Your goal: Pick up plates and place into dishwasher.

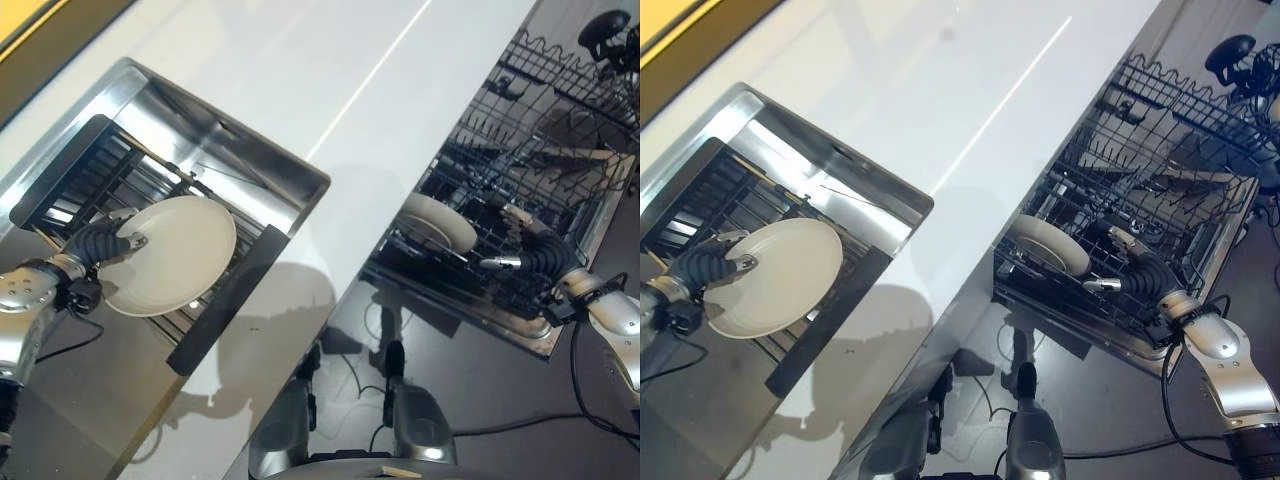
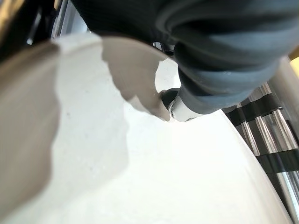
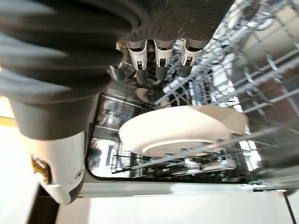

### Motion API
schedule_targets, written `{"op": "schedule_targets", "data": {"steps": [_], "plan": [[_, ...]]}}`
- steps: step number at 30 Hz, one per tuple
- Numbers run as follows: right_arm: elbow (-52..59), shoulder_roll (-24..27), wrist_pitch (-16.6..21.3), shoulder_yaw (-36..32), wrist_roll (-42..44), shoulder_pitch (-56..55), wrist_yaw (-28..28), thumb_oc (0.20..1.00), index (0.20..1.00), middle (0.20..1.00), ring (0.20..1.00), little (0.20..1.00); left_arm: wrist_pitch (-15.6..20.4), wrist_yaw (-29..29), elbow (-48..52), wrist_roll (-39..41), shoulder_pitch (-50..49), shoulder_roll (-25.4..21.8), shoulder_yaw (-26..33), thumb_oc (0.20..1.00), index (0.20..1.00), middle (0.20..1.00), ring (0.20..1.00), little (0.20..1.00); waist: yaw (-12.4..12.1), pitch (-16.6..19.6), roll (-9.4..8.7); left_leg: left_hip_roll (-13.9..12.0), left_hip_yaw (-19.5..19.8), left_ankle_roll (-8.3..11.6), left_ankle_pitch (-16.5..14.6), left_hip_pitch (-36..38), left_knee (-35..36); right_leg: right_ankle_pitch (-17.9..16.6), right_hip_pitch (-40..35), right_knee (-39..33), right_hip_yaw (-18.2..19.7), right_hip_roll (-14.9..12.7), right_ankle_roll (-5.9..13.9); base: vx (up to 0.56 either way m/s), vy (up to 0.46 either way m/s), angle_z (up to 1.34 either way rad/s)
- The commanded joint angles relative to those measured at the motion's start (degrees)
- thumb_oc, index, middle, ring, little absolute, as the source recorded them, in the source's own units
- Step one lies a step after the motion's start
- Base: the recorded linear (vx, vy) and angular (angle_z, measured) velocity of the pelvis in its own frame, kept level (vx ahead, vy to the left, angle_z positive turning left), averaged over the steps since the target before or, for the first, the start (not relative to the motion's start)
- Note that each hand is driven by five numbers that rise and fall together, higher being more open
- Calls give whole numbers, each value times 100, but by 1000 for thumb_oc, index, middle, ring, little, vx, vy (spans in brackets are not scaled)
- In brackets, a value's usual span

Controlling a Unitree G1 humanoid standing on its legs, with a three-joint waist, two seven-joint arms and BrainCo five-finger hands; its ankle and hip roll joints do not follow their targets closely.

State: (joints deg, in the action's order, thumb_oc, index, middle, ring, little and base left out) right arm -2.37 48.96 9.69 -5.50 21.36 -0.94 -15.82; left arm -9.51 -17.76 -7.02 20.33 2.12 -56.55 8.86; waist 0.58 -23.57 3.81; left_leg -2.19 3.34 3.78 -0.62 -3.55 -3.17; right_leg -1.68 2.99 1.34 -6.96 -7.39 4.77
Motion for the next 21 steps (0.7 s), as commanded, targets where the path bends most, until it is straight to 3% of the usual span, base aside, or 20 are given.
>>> {"op": "schedule_targets", "data": {"steps": [1, 12, 21], "plan": [[266, 42, 353, -206, -147, -411, -125, 1000, 1000, 1000, 1000, 1000, 754, 500, 577, -453, -635, -2, 626, 200, 200, 200, 200, 200, -141, 907, -142, 96, -7, -153, -226, -246, -272, 514, 26, 587, 61, -408, 283, 42, -16, 4], [526, -398, 418, -575, -480, -719, -199, 1000, 1000, 1000, 1000, 1000, 1371, 1490, 1165, -1168, -933, 719, 1520, 200, 200, 200, 200, 200, -259, 1293, -261, 2, 60, -76, -287, 19, -173, 679, -195, 629, -52, -350, 251, 43, -14, 3], [754, -450, 216, -692, -551, -840, -311, 1000, 1000, 1000, 1000, 1000, 1353, 959, 1286, -1151, -1047, 899, 1513, 200, 200, 200, 200, 200, -253, 1423, -282, -49, 38, -28, -306, 176, -112, 734, -303, 655, -83, -337, 289, 48, 0, 0]]}}
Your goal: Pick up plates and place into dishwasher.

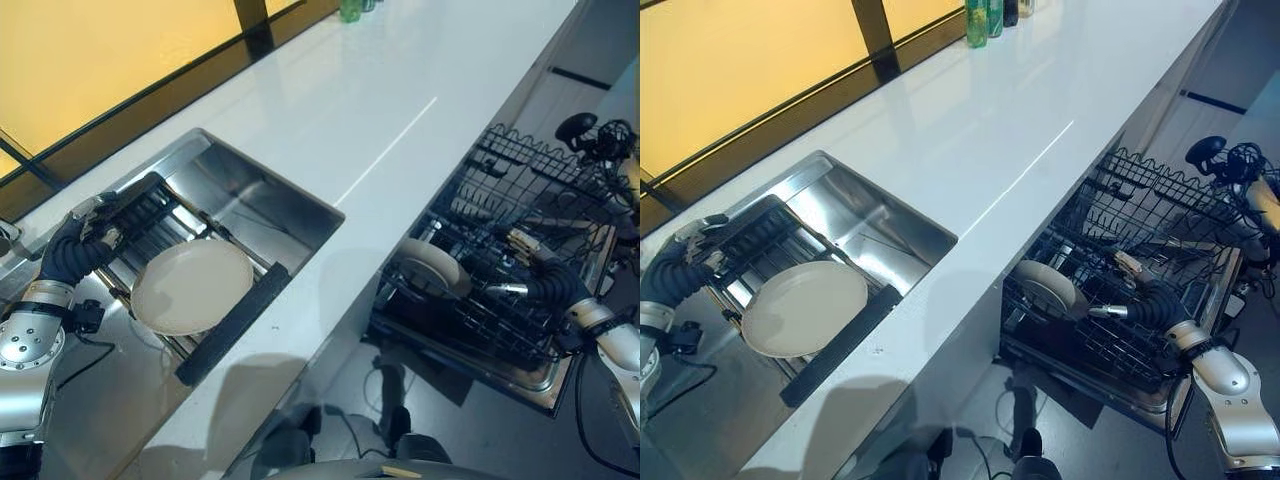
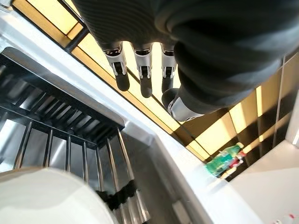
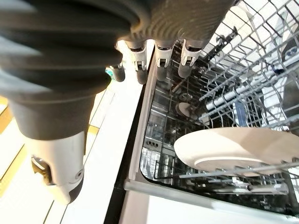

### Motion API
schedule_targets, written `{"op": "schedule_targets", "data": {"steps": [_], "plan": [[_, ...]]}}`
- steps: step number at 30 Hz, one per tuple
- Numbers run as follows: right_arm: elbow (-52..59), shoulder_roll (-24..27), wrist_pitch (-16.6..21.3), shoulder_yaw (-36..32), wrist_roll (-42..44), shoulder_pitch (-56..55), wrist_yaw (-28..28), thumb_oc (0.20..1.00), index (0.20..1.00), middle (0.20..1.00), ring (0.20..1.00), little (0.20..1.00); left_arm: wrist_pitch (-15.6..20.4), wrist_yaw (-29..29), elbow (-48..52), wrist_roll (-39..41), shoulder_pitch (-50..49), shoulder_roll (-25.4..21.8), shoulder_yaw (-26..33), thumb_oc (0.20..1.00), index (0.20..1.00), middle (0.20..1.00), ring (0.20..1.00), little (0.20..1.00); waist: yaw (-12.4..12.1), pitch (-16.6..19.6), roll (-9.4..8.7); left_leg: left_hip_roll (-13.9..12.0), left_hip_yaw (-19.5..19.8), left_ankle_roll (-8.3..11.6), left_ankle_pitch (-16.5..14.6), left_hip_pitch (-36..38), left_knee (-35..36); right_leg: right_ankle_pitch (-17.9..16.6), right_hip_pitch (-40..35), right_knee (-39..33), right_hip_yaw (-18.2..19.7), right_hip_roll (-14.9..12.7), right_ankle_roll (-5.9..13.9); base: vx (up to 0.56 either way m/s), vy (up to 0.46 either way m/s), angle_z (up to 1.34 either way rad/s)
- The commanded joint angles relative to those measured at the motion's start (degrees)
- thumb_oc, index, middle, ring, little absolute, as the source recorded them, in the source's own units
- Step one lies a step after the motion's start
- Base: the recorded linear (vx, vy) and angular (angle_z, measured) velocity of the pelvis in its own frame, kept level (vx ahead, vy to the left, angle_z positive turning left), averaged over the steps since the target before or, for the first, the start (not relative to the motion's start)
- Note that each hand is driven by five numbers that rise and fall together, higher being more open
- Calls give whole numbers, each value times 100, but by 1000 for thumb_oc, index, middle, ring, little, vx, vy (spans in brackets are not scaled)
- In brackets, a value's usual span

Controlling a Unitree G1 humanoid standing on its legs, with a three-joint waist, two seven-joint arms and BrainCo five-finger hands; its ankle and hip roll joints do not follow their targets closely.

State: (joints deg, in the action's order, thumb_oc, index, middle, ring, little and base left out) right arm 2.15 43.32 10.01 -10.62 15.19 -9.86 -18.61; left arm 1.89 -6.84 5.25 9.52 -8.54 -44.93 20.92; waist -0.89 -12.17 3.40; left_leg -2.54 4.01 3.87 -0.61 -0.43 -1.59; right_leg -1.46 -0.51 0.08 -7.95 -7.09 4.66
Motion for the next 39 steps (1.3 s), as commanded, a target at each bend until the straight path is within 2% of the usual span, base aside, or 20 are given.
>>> {"op": "schedule_targets", "data": {"steps": [1, 10, 14, 15, 16, 17, 19, 20, 24, 29, 33, 36, 39], "plan": [[302, 125, 172, -180, 72, 33, -34, 1000, 1000, 1000, 1000, 1000, 200, -143, 55, -119, -3, -289, 278, 200, 200, 200, 200, 200, -100, 276, -236, -20, -33, -33, -309, -122, -267, 710, 37, 778, 21, -368, 309, 49, 6, 1], [380, 253, 125, -224, 219, -148, 27, 1000, 1000, 1000, 1000, 1000, 86, -236, 80, 121, -145, -402, 120, 200, 200, 200, 200, 200, -51, 223, -267, -15, -78, -51, -327, -106, -320, 646, 21, 738, 63, -395, 372, 12, 1, 0], [250, 277, 207, -181, 241, -147, 6, 1000, 1000, 1000, 1000, 1000, -314, -340, -136, -8, -135, -402, -50, 209, 209, 209, 209, 209, -38, 205, -255, -19, -109, -58, -338, -112, -367, 630, 36, 771, 65, -416, 398, 38, 5, 0], [216, 283, 216, -147, 243, -124, 13, 1000, 1000, 1000, 1000, 1000, -325, -245, -253, -338, -109, -438, -162, 376, 376, 376, 376, 376, -32, 194, -248, -20, -111, -61, -340, -121, -386, 623, 44, 782, 65, -421, 405, 0, 0, 0], [188, 303, 215, -100, 252, -94, 29, 1000, 1000, 1000, 1000, 1000, -204, -107, -398, -794, -76, -493, -302, 580, 580, 580, 580, 580, -20, 186, -247, -22, -115, -62, -339, -128, -398, 615, 51, 788, 66, -424, 411, 0, 0, 0], [155, 357, 190, -25, 283, -34, 41, 1000, 1000, 1000, 1000, 1000, -66, 165, -569, -1830, -15, -648, -487, 1000, 1000, 1000, 1000, 1000, -3, 172, -248, -26, -122, -68, -332, -141, -406, 603, 61, 788, 66, -423, 416, 0, 0, 0], [159, 529, 184, 33, 428, -17, 70, 1000, 1000, 1000, 1000, 1000, 205, 449, -769, -2675, 19, -1066, -718, 1000, 1000, 1000, 1000, 1000, 24, 147, -253, -24, -130, -64, -313, -173, -412, 579, 80, 783, 79, -422, 428, 0, 0, 0], [182, 663, 193, 7, 559, -60, 60, 1000, 1000, 1000, 1000, 1000, 491, 274, -801, -3108, -17, -1343, -776, 1000, 1000, 1000, 1000, 1000, 47, 128, -263, -29, -147, -63, -306, -194, -417, 559, 93, 770, 93, -425, 434, 0, 0, 0], [107, 936, 341, 15, 790, -127, 82, 1000, 1000, 1000, 1000, 1000, 798, -69, -684, -3580, -321, -2040, -840, 1000, 1000, 1000, 1000, 1000, 71, 42, -229, -35, -181, -65, -287, -234, -442, 479, 136, 754, 123, -441, 458, 0, 0, 0], [94, 1035, 459, -22, 906, -296, -16, 1000, 1000, 1000, 1000, 1000, 932, -341, -647, -2980, -509, -2159, -826, 1000, 1000, 1000, 1000, 1000, 95, -7, -213, -34, -209, -73, -288, -240, -468, 472, 119, 749, 97, -468, 453, 4, 33, -1], [-34, 1074, 411, 287, 870, 37, 42, 1000, 1000, 1000, 1000, 1000, 850, -609, -831, -2705, -56, -2146, -1323, 1000, 1000, 1000, 1000, 1000, 89, -32, -194, -37, -206, -62, -265, -267, -485, 464, 124, 770, 63, -490, 457, 5, 8, 0], [-109, 1150, 362, 524, 845, 278, 177, 1000, 1000, 1000, 1000, 1000, 772, -575, -1031, -2478, 300, -2177, -1675, 1000, 1000, 1000, 1000, 1000, 93, -90, -175, -36, -196, -52, -251, -312, -498, 456, 171, 787, 82, -491, 462, -15, 21, 0], [-101, 1171, 336, 596, 842, 359, 239, 1000, 1000, 1000, 1000, 1000, 719, -535, -1063, -2181, 456, -2156, -1775, 1000, 1000, 1000, 1000, 1000, 108, -155, -172, -36, -199, -56, -239, -367, -512, 450, 233, 804, 119, -480, 461, -46, 20, 0]]}}
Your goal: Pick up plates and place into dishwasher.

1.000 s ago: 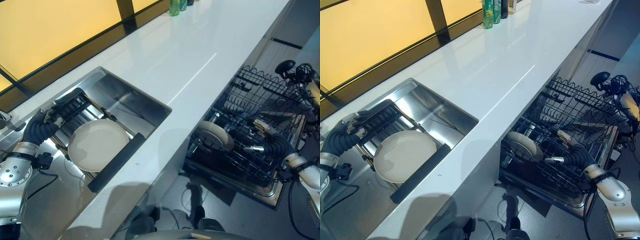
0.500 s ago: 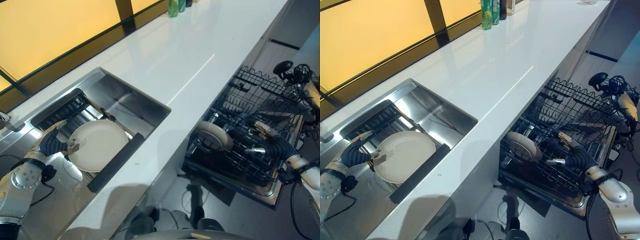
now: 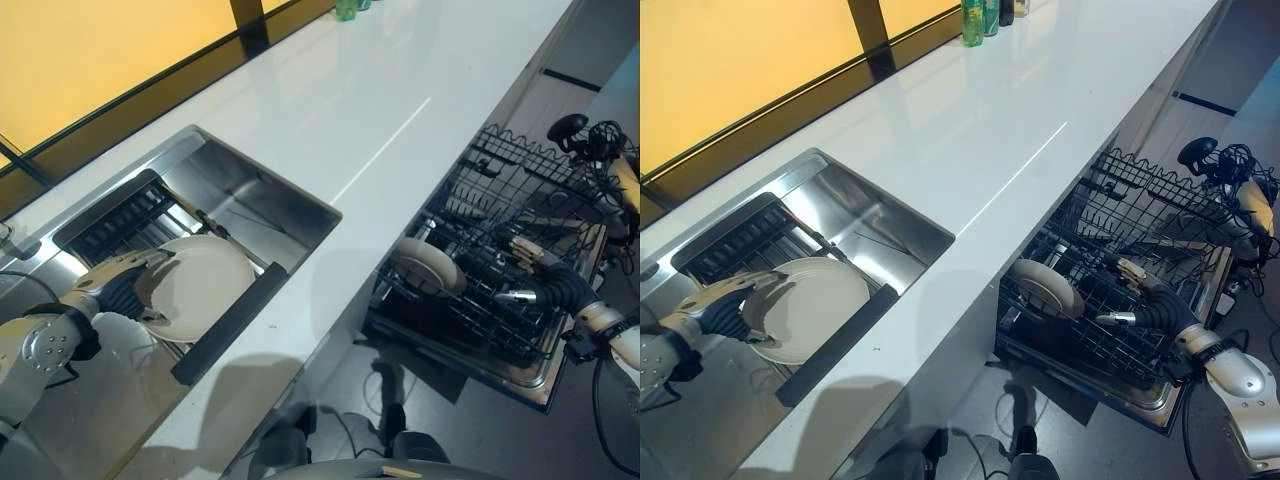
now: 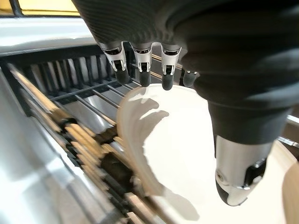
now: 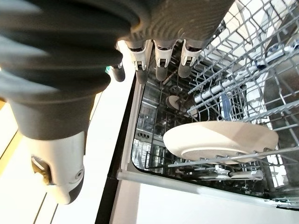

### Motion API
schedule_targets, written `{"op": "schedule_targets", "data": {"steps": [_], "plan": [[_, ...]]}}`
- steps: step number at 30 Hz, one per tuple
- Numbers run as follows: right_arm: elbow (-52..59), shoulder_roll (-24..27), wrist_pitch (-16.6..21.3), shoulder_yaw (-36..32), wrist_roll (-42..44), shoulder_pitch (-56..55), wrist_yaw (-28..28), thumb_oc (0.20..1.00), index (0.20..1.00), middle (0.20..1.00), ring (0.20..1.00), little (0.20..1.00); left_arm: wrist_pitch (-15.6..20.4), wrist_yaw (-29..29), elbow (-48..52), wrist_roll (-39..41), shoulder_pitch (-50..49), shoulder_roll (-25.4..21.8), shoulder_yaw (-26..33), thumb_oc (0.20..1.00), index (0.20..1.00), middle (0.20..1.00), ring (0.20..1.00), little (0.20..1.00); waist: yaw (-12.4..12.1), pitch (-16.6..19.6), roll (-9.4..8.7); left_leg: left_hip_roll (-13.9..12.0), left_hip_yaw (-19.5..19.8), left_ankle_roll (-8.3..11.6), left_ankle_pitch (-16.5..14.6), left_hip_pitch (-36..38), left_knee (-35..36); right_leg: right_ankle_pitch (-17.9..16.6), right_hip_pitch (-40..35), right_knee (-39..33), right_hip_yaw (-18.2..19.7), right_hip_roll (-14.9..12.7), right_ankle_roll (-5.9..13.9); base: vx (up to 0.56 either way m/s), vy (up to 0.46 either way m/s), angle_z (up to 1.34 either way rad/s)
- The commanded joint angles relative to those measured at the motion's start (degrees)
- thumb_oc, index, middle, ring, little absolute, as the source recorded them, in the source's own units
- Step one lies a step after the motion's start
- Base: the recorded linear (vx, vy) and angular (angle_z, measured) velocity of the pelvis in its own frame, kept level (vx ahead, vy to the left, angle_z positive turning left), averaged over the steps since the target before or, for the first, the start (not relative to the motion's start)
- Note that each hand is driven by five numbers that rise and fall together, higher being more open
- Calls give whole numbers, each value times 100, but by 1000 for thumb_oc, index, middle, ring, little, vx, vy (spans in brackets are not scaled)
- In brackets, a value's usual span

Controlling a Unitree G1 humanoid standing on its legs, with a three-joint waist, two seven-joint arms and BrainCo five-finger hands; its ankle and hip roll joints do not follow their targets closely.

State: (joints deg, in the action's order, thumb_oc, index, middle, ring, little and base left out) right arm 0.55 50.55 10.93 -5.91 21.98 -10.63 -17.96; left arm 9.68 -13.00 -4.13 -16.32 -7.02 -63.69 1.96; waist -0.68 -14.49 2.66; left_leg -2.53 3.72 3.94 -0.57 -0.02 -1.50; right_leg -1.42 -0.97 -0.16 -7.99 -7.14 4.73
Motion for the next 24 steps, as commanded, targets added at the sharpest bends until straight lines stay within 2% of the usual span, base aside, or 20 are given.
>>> {"op": "schedule_targets", "data": {"steps": [1, 2, 5, 7, 8, 9, 12, 17, 19, 24], "plan": [[84, 443, 233, 116, 155, 426, 177, 1000, 1000, 1000, 1000, 1000, -37, 109, -132, 491, 326, -261, 119, 1000, 1000, 1000, 1000, 1000, 96, 57, -99, -34, -176, -67, -238, -425, -523, 443, 296, 832, 136, -470, 456, -33, 13, 2], [80, 434, 239, 112, 147, 430, 169, 1000, 1000, 1000, 1000, 1000, -39, 113, -152, 544, 365, -250, 99, 1000, 1000, 1000, 1000, 1000, 101, 46, -99, -35, -180, -68, -236, -433, -525, 444, 305, 836, 142, -469, 456, -32, 17, 3], [126, 361, 230, 114, 112, 418, 182, 1000, 1000, 1000, 1000, 1000, -399, 56, -151, 1357, 496, -29, 18, 1000, 1000, 1000, 1000, 1000, 121, 25, -118, -25, -190, -84, -225, -450, -512, 443, 331, 839, 164, -467, 461, 0, 0, 0], [119, 343, 238, 119, 98, 420, 183, 1000, 1000, 1000, 1000, 1000, -457, 24, -180, 1460, 528, 25, 1, 1000, 1000, 1000, 1000, 1000, 121, 24, -118, -24, -191, -86, -224, -447, -507, 444, 337, 843, 166, -467, 463, 0, 0, 0], [90, 260, 251, 162, 16, 448, 196, 1000, 1000, 1000, 1000, 1000, -771, -157, -287, 2166, 592, 310, -37, 1000, 1000, 1000, 1000, 1000, 124, 22, -123, -17, -187, -93, -221, -453, -506, 444, 359, 858, 171, -472, 467, 0, 0, 0], [8, 134, 253, 223, -125, 513, 221, 1000, 1000, 1000, 1000, 1000, -1176, -85, -426, 2504, 652, 669, -65, 1000, 1000, 1000, 1000, 1000, 111, 21, -125, -10, -184, -98, -222, -461, -521, 448, 368, 873, 175, -474, 469, 1, 34, 3], [-97, 19, 219, 373, -269, 678, 300, 1000, 1000, 1000, 1000, 1000, -1587, 685, -961, 2744, 789, 1008, -100, 1000, 1000, 1000, 1000, 1000, 112, 16, -121, -5, -182, -102, -214, -442, -510, 450, 372, 895, 182, -478, 479, 5, 11, 1], [-73, -186, 158, 377, -434, 695, 298, 1000, 1000, 1000, 1000, 1000, -1763, 1733, -1725, 2761, 1041, 1465, 256, 1000, 1000, 1000, 1000, 1000, 126, 18, -176, 6, -170, -98, -214, -463, -510, 483, 394, 905, 200, -460, 480, 0, 0, 0], [-54, -245, 157, 416, -469, 711, 334, 1000, 1000, 1000, 1000, 1000, -1903, 1945, -1808, 2946, 1126, 1612, 324, 1000, 1000, 1000, 1000, 1000, 127, 10, -194, 5, -166, -94, -215, -488, -522, 491, 419, 918, 207, -456, 474, -12, -5, -2], [-97, -332, 134, 525, -573, 867, 424, 1000, 1000, 1000, 1000, 1000, -1931, 2231, -2079, 2822, 1207, 1850, 374, 1000, 1000, 1000, 1000, 1000, 127, -67, -202, 12, -168, -91, -223, -562, -579, 509, 500, 975, 248, -431, 442, -40, 2, -2]]}}
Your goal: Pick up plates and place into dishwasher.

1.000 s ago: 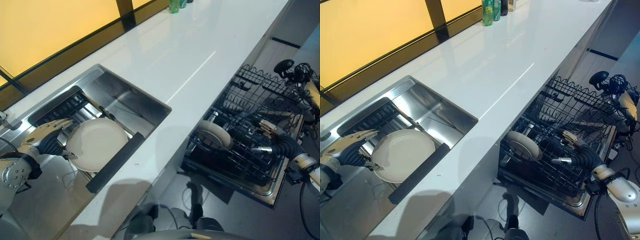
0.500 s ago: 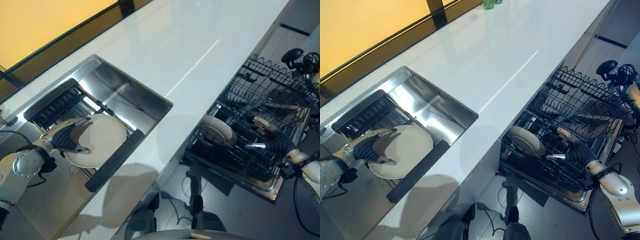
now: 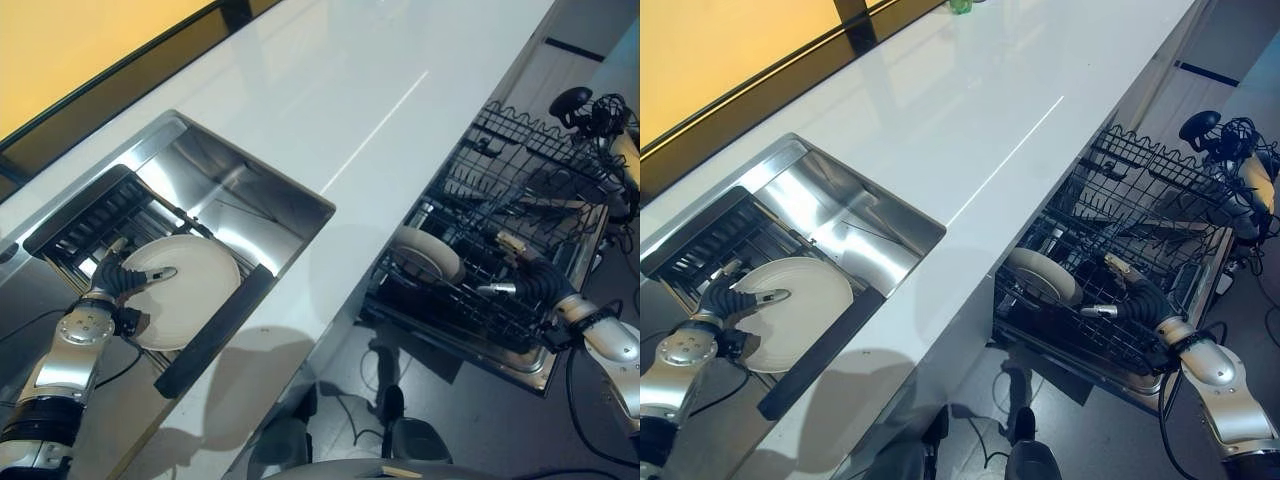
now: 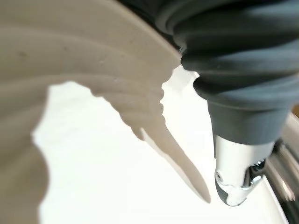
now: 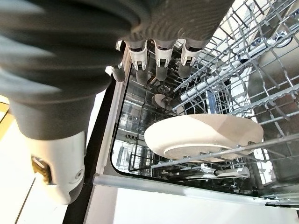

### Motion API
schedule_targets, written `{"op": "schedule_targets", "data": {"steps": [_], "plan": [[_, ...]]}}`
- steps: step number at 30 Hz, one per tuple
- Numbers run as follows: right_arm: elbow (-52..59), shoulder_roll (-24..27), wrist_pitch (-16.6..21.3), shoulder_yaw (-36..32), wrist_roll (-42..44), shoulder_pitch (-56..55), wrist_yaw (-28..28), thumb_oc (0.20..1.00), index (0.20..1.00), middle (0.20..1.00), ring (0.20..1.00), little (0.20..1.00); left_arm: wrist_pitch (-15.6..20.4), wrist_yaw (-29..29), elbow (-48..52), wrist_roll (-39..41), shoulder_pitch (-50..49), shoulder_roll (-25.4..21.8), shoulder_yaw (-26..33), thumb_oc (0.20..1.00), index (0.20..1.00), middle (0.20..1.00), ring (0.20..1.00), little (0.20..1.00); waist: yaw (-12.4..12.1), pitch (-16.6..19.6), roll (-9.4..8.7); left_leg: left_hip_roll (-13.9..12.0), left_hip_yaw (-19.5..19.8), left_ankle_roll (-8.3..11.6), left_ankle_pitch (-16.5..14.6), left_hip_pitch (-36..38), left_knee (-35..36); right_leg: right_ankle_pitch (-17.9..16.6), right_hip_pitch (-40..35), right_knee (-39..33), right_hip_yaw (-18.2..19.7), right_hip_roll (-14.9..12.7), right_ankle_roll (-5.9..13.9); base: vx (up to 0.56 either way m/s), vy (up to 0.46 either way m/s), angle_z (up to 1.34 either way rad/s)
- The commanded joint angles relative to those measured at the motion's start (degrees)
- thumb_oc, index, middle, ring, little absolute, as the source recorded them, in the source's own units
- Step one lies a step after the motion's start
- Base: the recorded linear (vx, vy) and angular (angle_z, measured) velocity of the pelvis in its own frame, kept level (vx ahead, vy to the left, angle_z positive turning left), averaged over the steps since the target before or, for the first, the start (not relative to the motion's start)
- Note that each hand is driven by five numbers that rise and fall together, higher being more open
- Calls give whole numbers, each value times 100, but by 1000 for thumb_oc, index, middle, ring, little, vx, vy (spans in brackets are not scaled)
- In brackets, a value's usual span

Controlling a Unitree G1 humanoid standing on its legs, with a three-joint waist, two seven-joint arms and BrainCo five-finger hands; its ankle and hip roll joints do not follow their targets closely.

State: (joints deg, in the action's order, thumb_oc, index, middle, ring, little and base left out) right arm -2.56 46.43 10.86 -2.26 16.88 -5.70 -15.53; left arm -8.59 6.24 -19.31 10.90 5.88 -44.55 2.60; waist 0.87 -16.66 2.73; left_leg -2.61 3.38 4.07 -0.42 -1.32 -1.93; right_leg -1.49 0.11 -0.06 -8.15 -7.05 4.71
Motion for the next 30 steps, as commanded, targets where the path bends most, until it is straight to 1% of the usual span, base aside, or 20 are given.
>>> {"op": "schedule_targets", "data": {"steps": [1, 6, 8, 9, 10, 11, 12, 13, 15, 16, 17, 18, 19, 20, 21, 22, 23, 26, 30], "plan": [[213, 84, 135, 162, -59, 387, 186, 1000, 1000, 1000, 1000, 1000, -107, 316, -571, 93, -88, -62, 320, 1000, 1000, 1000, 1000, 1000, -31, 145, -211, 21, -136, -104, -240, -436, -540, 517, 397, 969, 266, -439, 441, -33, 7, 0], [219, 75, 170, 122, -49, 355, 149, 1000, 1000, 1000, 1000, 1000, -163, 687, -636, -191, -146, -117, 477, 1000, 1000, 1000, 1000, 1000, -40, 141, -233, 26, -164, -110, -252, -440, -549, 521, 413, 980, 267, -433, 425, 0, 0, 0], [254, 40, 165, 84, -81, 306, 128, 1000, 1000, 1000, 1000, 1000, -331, 713, -676, -340, -190, -143, 613, 1000, 1000, 1000, 1000, 1000, -49, 157, -237, 20, -167, -108, -256, -431, -547, 529, 406, 981, 252, -434, 414, 0, 0, 0], [263, 33, 166, 75, -89, 295, 127, 1000, 1000, 1000, 1000, 1000, -369, 690, -692, -373, -209, -157, 637, 1000, 1000, 1000, 1000, 1000, -50, 162, -235, 20, -165, -106, -255, -433, -546, 529, 408, 981, 248, -434, 412, 0, 0, 0], [272, 17, 175, 55, -97, 277, 115, 1000, 1000, 1000, 1000, 1000, -524, 464, -739, -417, -241, -187, 663, 1000, 1000, 1000, 1000, 1000, -54, 165, -229, 21, -160, -104, -253, -436, -545, 528, 410, 982, 237, -434, 409, 0, 0, 0], [275, 10, 178, 48, -102, 270, 111, 1000, 1000, 1000, 1000, 1000, -584, 331, -751, -452, -250, -196, 665, 1000, 1000, 1000, 1000, 1000, -56, 166, -228, 21, -159, -104, -253, -438, -546, 528, 410, 982, 231, -434, 408, 0, 0, 0], [317, 18, 151, 35, -104, 263, 118, 1000, 1000, 1000, 1000, 1000, -691, -67, -738, -443, -306, -254, 646, 1000, 1000, 1000, 1000, 1000, -55, 154, -212, 19, -158, -101, -250, -455, -559, 525, 423, 988, 230, -431, 402, 0, 0, 0], [357, 41, 119, 22, -85, 266, 121, 1000, 1000, 1000, 1000, 1000, -700, -335, -715, -348, -344, -281, 620, 1000, 1000, 1000, 1000, 1000, -52, 142, -200, 19, -154, -97, -244, -467, -569, 517, 436, 996, 232, -430, 400, -44, 3, 1], [416, 115, 73, -15, -27, 262, 121, 1000, 1000, 1000, 1000, 1000, -821, -1075, -598, -265, -405, -349, 491, 1000, 1000, 1000, 1000, 1000, -49, 111, -168, 24, -154, -104, -241, -474, -570, 514, 451, 1011, 212, -437, 406, -45, 14, 1], [415, 159, 96, -22, -1, 258, 124, 1000, 1000, 1000, 1000, 1000, -863, -1752, -464, -253, -464, -428, 365, 1000, 1000, 1000, 1000, 1000, -42, 93, -143, 29, -161, -109, -238, -482, -577, 506, 458, 1014, 208, -443, 407, -33, 20, 2], [414, 170, 105, -22, 8, 256, 127, 1000, 1000, 1000, 1000, 1000, -823, -1969, -428, -224, -481, -452, 330, 1000, 1000, 1000, 1000, 1000, -41, 88, -136, 31, -161, -111, -238, -483, -579, 504, 458, 1014, 207, -443, 407, -35, 28, 2], [434, 253, 97, -45, 58, 254, 133, 1000, 1000, 1000, 1000, 1000, -946, -2725, -32, -59, -564, -576, 129, 1000, 1000, 1000, 1000, 1000, -32, 61, -93, 32, -176, -120, -249, -490, -603, 494, 466, 1024, 195, -460, 409, 0, 0, 0], [414, 310, 106, -42, 87, 264, 135, 1000, 1000, 1000, 1000, 1000, -960, -3081, 145, -88, -607, -656, 4, 1000, 1000, 1000, 1000, 1000, -29, 55, -68, 38, -188, -126, -257, -485, -609, 487, 464, 1026, 189, -473, 420, -20, 41, 2], [385, 374, 135, -42, 124, 266, 125, 1000, 1000, 1000, 1000, 1000, -916, -3584, 302, -192, -637, -785, -122, 1000, 1000, 1000, 1000, 1000, -20, 52, -41, 43, -204, -130, -260, -485, -618, 477, 460, 1022, 185, -487, 427, -6, 35, 2], [373, 416, 153, -42, 153, 263, 123, 1000, 1000, 1000, 1000, 1000, -897, -3793, 415, -153, -658, -880, -196, 1000, 1000, 1000, 1000, 1000, -14, 49, -29, 46, -213, -131, -263, -484, -624, 470, 456, 1019, 185, -494, 429, -2, 39, 2], [372, 519, 163, -23, 223, 262, 146, 1000, 1000, 1000, 1000, 1000, -914, -4215, 709, -40, -703, -1081, -342, 1000, 1000, 1000, 1000, 1000, -2, 43, -2, 54, -224, -131, -267, -475, -630, 456, 450, 1013, 191, -504, 432, 0, 0, 0], [384, 585, 156, 0, 271, 265, 170, 1000, 1000, 1000, 1000, 1000, -943, -4391, 875, 55, -727, -1191, -410, 1000, 1000, 1000, 1000, 1000, 5, 39, 12, 57, -230, -133, -272, -462, -629, 451, 444, 1011, 196, -508, 435, 0, 0, 0], [384, 831, 203, 116, 463, 247, 241, 1000, 1000, 1000, 1000, 1000, -797, -4877, 1261, 357, -752, -1624, -711, 1000, 1000, 1000, 1000, 1000, 47, 47, 50, 65, -270, -138, -294, -397, -610, 448, 400, 993, 198, -532, 459, 12, 3, 1], [460, 1052, 205, 153, 690, 183, 274, 1000, 1000, 1000, 1000, 1000, -672, -5014, 1680, 685, -777, -1924, -873, 1000, 1000, 1000, 1000, 1000, 72, 77, 53, 65, -288, -138, -302, -355, -584, 455, 355, 962, 201, -540, 476, 15, -1, 2]]}}
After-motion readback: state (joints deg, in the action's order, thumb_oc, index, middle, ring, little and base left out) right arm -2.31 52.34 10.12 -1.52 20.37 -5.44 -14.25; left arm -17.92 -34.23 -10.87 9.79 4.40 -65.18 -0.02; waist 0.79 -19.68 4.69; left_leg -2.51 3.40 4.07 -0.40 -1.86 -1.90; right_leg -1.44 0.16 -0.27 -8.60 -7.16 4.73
